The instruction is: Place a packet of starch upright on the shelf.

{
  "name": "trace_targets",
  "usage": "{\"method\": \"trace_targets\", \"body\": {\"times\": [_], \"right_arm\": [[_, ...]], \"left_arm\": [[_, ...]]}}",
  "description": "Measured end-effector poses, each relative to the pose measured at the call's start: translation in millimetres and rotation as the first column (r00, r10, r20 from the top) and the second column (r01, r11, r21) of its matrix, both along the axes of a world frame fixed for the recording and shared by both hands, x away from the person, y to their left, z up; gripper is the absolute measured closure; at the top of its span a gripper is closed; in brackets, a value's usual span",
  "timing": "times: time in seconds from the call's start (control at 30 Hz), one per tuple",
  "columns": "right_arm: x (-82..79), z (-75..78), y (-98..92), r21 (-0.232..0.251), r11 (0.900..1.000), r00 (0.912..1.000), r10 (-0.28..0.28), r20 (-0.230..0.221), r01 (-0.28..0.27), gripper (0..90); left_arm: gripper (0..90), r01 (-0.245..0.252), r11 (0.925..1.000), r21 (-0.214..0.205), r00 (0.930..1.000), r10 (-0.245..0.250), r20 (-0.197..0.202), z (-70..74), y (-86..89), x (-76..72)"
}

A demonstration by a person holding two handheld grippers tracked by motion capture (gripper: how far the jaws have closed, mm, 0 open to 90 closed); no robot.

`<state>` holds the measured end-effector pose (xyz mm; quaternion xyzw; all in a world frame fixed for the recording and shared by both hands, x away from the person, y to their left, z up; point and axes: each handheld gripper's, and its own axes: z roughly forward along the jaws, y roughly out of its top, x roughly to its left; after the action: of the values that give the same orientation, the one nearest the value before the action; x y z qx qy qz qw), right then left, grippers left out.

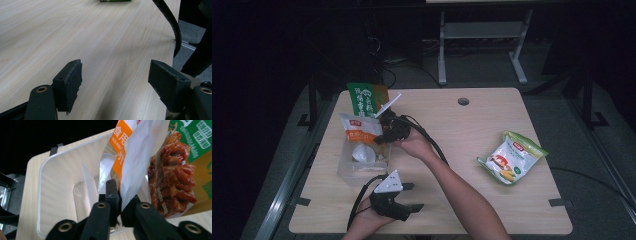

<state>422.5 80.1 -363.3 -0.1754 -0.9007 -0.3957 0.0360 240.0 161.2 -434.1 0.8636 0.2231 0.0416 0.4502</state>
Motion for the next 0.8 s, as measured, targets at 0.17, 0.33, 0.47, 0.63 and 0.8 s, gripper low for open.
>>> {"method": "trace_targets", "body": {"times": [0.17, 0.33, 0.47, 0.63, 0.8], "right_arm": [[-0.3, 6.4, -9.6, 0.013, 0.9997, 0.9998, -0.020, 0.007, 0.020, 73.6], [-1.9, 13.4, -24.1, 0.013, 0.9993, 0.9994, -0.034, 0.008, 0.034, 66.3], [-4.4, 17.6, -38.2, 0.014, 0.9988, 0.9988, -0.047, 0.009, 0.047, 63.1], [-5.1, 20.0, -55.4, 0.021, 0.9982, 0.9983, -0.057, 0.010, 0.057, 57.7], [-7.4, 22.6, -71.7, 0.020, 0.9966, 0.9968, -0.080, -0.001, 0.080, 52.8]], "left_arm": [[26.6, -0.003, 1.0000, -0.001, 1.0000, 0.003, -0.003, -0.3, 0.3, 0.7], [26.5, -0.007, 1.0000, 0.000, 1.0000, 0.007, -0.001, 0.0, 0.9, 1.6], [26.5, -0.010, 0.9999, 0.005, 1.0000, 0.010, 0.000, -0.1, 1.8, 2.9], [26.5, -0.015, 0.9999, 0.005, 0.9999, 0.015, -0.003, -0.8, 1.7, 4.0], [26.5, -0.013, 0.9999, 0.008, 0.9999, 0.013, -0.005, -2.2, 0.6, 4.1]]}}
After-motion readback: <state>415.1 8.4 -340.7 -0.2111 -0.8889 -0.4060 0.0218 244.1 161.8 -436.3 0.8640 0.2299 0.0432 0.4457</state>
